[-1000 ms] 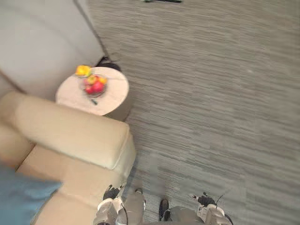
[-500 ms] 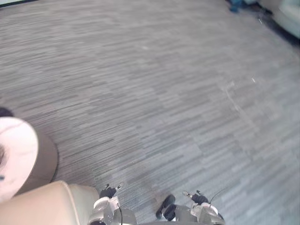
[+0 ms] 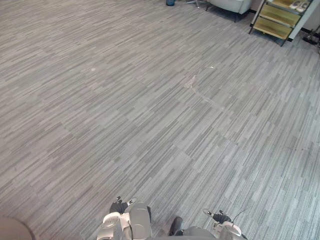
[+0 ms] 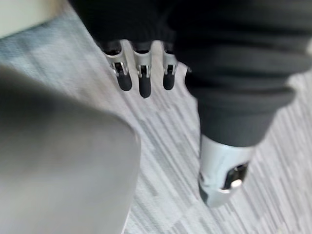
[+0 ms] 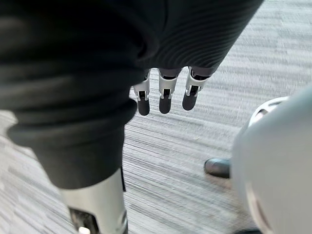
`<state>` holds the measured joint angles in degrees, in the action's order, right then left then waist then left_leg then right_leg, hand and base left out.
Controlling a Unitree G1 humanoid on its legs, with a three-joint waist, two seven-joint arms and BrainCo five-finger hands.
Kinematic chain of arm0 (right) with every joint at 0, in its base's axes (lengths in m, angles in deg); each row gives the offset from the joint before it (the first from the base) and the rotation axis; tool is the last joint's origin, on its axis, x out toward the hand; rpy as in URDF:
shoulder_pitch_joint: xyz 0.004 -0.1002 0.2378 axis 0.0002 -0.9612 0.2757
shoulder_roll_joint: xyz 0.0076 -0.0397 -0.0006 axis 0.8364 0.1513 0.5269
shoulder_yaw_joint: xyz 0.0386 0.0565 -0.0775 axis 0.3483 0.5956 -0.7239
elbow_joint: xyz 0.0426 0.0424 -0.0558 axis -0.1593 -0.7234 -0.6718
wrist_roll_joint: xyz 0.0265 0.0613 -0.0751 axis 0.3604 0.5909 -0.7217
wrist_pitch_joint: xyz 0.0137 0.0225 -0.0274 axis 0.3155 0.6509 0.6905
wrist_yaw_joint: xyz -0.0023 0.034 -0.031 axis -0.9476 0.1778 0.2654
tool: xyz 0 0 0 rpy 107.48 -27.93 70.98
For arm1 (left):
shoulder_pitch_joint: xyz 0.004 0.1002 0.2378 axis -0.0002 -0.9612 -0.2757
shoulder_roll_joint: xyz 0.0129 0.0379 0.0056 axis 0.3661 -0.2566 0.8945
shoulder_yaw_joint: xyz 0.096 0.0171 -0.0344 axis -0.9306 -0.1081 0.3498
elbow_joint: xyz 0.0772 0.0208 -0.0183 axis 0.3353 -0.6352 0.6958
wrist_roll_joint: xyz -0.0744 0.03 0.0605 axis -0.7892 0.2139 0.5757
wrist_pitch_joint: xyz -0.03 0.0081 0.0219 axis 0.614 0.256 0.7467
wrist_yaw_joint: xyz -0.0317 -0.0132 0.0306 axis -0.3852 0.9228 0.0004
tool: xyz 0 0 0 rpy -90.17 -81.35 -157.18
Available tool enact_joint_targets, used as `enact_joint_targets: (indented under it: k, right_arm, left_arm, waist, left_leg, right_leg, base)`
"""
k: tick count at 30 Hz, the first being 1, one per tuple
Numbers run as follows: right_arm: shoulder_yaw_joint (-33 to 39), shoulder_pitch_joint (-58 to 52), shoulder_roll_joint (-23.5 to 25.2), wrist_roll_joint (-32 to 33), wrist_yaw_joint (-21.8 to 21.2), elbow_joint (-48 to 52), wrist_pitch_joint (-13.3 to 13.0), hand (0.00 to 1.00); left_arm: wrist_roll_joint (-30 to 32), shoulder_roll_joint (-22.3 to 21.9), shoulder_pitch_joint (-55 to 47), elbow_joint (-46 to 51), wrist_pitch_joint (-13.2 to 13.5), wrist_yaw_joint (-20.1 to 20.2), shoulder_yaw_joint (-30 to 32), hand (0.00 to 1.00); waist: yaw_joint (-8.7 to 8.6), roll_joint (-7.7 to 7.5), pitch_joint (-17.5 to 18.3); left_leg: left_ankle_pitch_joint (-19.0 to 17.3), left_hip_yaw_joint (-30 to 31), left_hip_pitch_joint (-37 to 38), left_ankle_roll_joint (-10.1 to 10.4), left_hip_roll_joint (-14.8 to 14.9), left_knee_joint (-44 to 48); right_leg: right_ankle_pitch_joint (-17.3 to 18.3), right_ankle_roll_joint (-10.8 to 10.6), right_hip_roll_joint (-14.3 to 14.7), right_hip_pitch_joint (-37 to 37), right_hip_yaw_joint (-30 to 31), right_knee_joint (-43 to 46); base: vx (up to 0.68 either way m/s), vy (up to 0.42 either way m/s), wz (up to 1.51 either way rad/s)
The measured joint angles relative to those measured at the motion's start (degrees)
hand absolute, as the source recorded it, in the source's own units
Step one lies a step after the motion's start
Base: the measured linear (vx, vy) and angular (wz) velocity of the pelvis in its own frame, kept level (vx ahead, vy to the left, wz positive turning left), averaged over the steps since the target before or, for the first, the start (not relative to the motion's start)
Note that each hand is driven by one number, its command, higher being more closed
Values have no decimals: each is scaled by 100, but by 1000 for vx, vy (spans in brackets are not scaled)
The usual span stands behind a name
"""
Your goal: Pick up cushions and gather them together orderly.
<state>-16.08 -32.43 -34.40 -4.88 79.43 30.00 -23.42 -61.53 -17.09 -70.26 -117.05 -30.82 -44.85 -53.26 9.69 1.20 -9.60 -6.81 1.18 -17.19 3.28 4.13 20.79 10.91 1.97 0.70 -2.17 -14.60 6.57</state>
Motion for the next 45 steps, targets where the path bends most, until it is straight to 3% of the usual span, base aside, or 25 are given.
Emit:
enact_joint_targets:
  k: [1,4,7,9,10,12,15,17,20,21,22,24,27,28,29,30,31,34,35,36,37,39,42,44,45]
  right_arm:
    - [-16,-38,122,1,-13,14,25,0]
    - [0,-142,203,4,-38,120,49,0]
    - [-48,-167,212,17,-80,268,31,0]
    - [-51,-204,194,68,-104,440,11,0]
    - [-31,-157,187,70,-113,409,-15,0]
    - [16,-119,190,88,-137,355,-47,0]
    - [108,70,103,200,-159,113,-40,0]
    - [174,74,-9,216,-161,-57,-2,0]
    - [279,49,-192,207,-156,-47,27,0]
    - [251,54,-255,218,-153,-1,34,0]
    - [217,82,-280,228,-110,-14,38,0]
    - [117,74,-241,257,-94,-44,84,0]
    - [128,302,-200,404,-82,-79,83,0]
    - [195,371,-207,404,-81,-66,79,0]
    - [219,367,-230,404,-80,-63,77,0]
    - [218,348,-233,403,-73,-48,78,0]
    - [177,336,-222,402,-69,-28,76,0]
    - [147,262,22,392,-80,2,83,0]
    - [112,171,65,390,-103,17,83,0]
    - [106,76,114,388,-117,101,85,0]
    - [105,24,135,388,-137,149,81,0]
    - [65,-190,160,380,-158,234,74,0]
    - [81,-183,136,369,-168,388,42,0]
    - [163,-179,145,371,-187,389,17,0]
    - [208,-174,140,377,-187,398,15,0]
  left_arm:
    - [-2,73,-77,-10,-13,1,14,0]
    - [-52,80,-72,-18,-30,-11,54,0]
    - [-103,61,-73,-36,-37,-6,-82,0]
    - [-114,70,-8,-106,-60,-12,-157,0]
    - [-115,85,48,-144,-87,-13,-182,0]
    - [-112,94,31,-189,-96,-14,-181,0]
    - [-101,246,37,-363,-108,7,-220,0]
    - [-97,344,19,-420,-121,27,-235,0]
    - [-98,150,-174,-319,-126,22,-43,0]
    - [-95,42,-195,-287,-136,25,14,0]
    - [-100,7,-221,-156,-129,43,42,0]
    - [-98,87,-170,-35,-116,48,-34,0]
    - [-101,123,-151,117,-69,62,-77,0]
    - [-99,79,-97,124,-70,60,-57,0]
    - [-104,67,-84,124,-70,60,-57,0]
    - [-101,22,-51,166,-72,62,-44,0]
    - [-94,7,-49,166,-76,48,-43,0]
    - [-97,170,28,134,-96,55,-61,0]
    - [-100,196,34,88,-110,56,-87,0]
    - [-101,217,25,78,-135,61,-175,0]
    - [-105,223,27,76,-136,65,-212,0]
    - [-108,200,61,-5,-140,68,-303,0]
    - [-106,157,119,-78,-128,76,-352,0]
    - [-105,147,117,-136,-131,86,-356,0]
    - [-102,142,109,-137,-132,88,-367,0]
  waist:
    - [2,-141,172]
    - [41,-240,211]
    - [-40,-162,138]
    - [-150,-168,122]
    - [-185,-208,131]
    - [-255,-198,126]
    - [-431,-265,96]
    - [-479,-382,70]
    - [-493,136,141]
    - [-473,261,69]
    - [-411,349,14]
    - [-310,180,-86]
    - [-216,4,-115]
    - [-155,6,-114]
    - [-114,9,-111]
    - [35,-63,-92]
    - [92,-96,-66]
    - [14,-380,-11]
    - [57,-410,3]
    - [44,-403,-3]
    - [13,-381,-16]
    - [-104,-351,-30]
    - [-332,-296,-40]
    - [-360,-310,-45]
    - [-378,-315,-44]
  left_leg:
    - [-18,-141,95,-117,-142,-78]
    - [-301,-736,441,-259,-147,39]
    - [-735,-1054,1275,-400,-178,-37]
    - [-949,-1151,1767,-410,-144,-150]
    - [-996,-1244,2140,-371,-52,-501]
    - [-1001,-1298,2417,-328,63,-798]
    - [-1042,-1237,2632,-183,125,-1023]
    - [-1116,-725,2817,-83,70,-883]
    - [-1013,-34,2003,66,481,1239]
    - [-496,73,1315,229,691,2618]
    - [-414,15,827,234,825,3549]
    - [-753,-294,346,152,703,3769]
    - [-936,-905,-277,-53,201,1867]
    - [-574,-921,-370,-81,-74,428]
    - [-266,-884,-401,-112,-157,-65]
    - [497,-820,-369,-154,-319,-557]
    - [826,-828,-279,-428,-391,-609]
    - [304,-929,-122,-774,-538,-131]
    - [69,-984,133,-820,-539,-43]
    - [-190,-962,593,-831,-535,-135]
    - [-325,-920,859,-816,-540,-234]
    - [-476,-819,1675,-804,-582,-566]
    - [-479,-617,2571,-805,-435,-1107]
    - [-488,-473,2850,-812,-348,-1249]
    - [-549,-334,2937,-780,-315,-1263]
  right_leg:
    - [73,-121,-168,-1,230,14]
    - [274,-426,-469,130,438,799]
    - [128,-966,-903,1112,520,3740]
    - [183,-853,-1258,1587,160,4681]
    - [295,-643,-1406,1713,-387,4199]
    - [266,-601,-1379,1761,-733,3401]
    - [-528,-552,-1005,2091,-336,1409]
    - [-974,-185,-907,2060,-3,1389]
    - [-309,-154,-566,1752,-303,1524]
    - [-132,-62,-361,1485,-337,1384]
    - [-38,74,-185,1075,-356,1158]
    - [69,99,-174,414,-383,741]
    - [2,2,-229,-353,-341,-9]
    - [4,-1,-264,-571,-293,-246]
    - [18,-24,-270,-657,-257,-330]
    - [59,-176,-322,-839,-104,-470]
    - [68,-241,-343,-947,-33,-512]
    - [-68,-517,-686,-913,84,227]
    - [-147,-650,-794,-622,167,1296]
    - [-717,-987,-1003,2,281,3006]
    - [-880,-1045,-1111,277,318,3705]
    - [-491,-916,-1364,972,216,5104]
    - [-34,-590,-1362,1551,-574,4014]
    - [-187,-507,-1163,1833,-783,2585]
    - [-550,-518,-984,1890,-708,1487]
  base:
    - [397,167,-83]
    - [509,157,-88]
    - [325,134,-70]
    - [302,53,-10]
    - [315,7,-19]
    - [406,-50,-22]
    - [438,-147,-8]
    - [480,-285,23]
    - [515,-287,9]
    - [559,-192,16]
    - [581,-181,15]
    - [567,-157,7]
    - [601,-98,-20]
    - [642,16,-37]
    - [565,76,-60]
    - [490,77,-59]
    - [621,86,-39]
    - [614,120,6]
    - [570,155,-14]
    - [567,157,-15]
    - [564,149,7]
    - [570,108,29]
    - [522,-1,40]
    - [448,-91,47]
    - [512,-173,66]
